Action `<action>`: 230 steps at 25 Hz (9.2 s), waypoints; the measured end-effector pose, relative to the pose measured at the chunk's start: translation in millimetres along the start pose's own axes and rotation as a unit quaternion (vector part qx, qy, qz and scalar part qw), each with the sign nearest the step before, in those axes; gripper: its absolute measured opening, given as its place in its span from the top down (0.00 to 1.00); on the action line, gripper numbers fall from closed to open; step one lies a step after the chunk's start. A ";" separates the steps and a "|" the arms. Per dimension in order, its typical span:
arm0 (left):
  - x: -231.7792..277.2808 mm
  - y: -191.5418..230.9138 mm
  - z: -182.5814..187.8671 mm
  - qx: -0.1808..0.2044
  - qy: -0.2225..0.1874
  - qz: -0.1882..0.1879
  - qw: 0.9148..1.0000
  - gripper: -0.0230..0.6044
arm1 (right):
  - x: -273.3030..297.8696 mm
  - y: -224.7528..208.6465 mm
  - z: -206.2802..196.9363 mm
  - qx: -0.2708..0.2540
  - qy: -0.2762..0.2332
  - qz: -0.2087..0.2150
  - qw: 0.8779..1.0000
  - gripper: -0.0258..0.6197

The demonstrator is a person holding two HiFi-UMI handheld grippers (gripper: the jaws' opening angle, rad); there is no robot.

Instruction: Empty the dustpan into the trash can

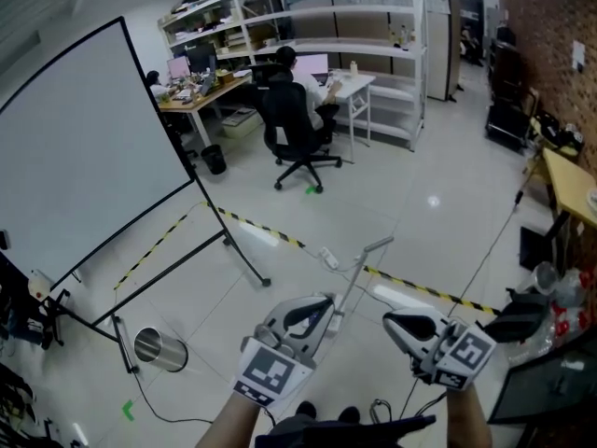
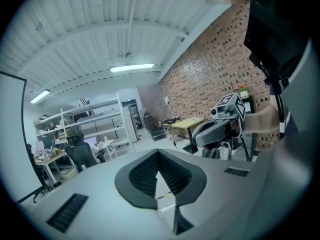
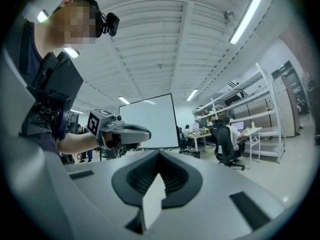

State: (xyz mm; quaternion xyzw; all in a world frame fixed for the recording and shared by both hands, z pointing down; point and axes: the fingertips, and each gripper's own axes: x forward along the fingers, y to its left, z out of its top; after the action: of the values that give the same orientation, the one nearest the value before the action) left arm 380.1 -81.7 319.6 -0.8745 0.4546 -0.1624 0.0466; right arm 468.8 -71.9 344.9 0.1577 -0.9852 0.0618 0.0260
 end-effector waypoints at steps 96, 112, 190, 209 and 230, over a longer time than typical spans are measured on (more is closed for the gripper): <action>266.5 176.8 -292.5 -0.123 0.061 -0.047 0.989 0.97 | 211.6 -327.4 -303.3 0.032 0.093 -0.233 0.967 0.41; 260.3 195.4 -318.1 -0.150 0.073 -0.020 0.986 0.97 | 234.3 -331.4 -308.7 0.019 0.100 -0.213 0.972 0.66; 28.7 363.8 -73.3 -0.033 -0.047 0.145 0.988 0.97 | 361.1 -177.2 73.1 -0.114 0.006 -0.054 0.992 0.66; 18.2 369.8 -86.7 -0.057 0.040 0.309 0.948 0.97 | 401.6 -181.8 63.7 -0.089 -0.014 0.141 0.986 0.66; -131.9 392.7 -140.4 -0.093 0.061 0.429 0.896 0.97 | 502.5 -68.7 49.7 -0.115 0.010 0.260 0.959 0.66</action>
State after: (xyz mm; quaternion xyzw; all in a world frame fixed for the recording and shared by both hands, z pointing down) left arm -42.5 -194.2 330.1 -0.5831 0.8008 -0.1368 0.0024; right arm 12.0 -297.7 338.9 -0.1085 -0.9924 -0.0454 0.0369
